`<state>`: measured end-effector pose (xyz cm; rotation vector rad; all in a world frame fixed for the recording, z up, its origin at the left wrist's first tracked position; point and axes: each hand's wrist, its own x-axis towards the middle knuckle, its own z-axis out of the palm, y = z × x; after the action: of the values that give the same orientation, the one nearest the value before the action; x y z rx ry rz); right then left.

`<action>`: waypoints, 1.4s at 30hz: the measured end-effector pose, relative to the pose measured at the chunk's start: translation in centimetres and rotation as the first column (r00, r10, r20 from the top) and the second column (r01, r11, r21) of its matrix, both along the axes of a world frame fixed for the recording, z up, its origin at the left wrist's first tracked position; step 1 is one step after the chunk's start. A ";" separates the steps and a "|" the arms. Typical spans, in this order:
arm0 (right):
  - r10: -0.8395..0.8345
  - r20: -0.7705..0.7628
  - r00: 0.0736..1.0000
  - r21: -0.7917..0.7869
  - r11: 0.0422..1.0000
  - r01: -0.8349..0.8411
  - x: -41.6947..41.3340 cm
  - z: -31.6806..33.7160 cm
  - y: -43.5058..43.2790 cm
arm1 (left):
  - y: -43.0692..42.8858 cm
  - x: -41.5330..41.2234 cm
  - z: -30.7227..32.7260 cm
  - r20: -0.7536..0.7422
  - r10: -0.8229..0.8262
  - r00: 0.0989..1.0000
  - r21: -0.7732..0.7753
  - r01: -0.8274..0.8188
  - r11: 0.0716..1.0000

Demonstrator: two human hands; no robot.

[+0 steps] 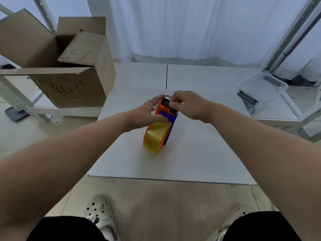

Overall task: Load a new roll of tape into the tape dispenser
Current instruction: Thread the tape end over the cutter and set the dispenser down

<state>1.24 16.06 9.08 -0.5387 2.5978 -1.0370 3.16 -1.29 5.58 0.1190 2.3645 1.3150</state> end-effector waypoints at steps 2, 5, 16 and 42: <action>0.039 -0.024 0.999 0.015 0.999 -0.038 -0.2 -0.1 -0.3 | -0.6 -0.2 -0.2 0.034 -0.016 0.999 0.067 0.014 0.998; 0.061 -0.067 0.996 0.035 0.998 -0.059 -0.6 -0.2 -0.6 | -0.6 -0.5 -0.4 0.052 0.009 0.999 0.123 -0.016 0.992; 0.064 -0.147 0.987 0.017 0.998 -0.062 -0.9 -1.0 -0.9 | 0.4 -0.2 -0.3 -0.018 0.021 1.000 0.069 -0.020 0.997; 0.081 -0.295 0.952 0.063 0.996 -0.065 -1.1 -1.7 -1.8 | 0.4 0.3 -0.1 -0.198 0.093 0.976 0.015 -0.092 0.996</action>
<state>0.11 14.24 7.41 -0.8301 2.8284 -0.9215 3.42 -0.84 5.51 0.1502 2.5605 1.4125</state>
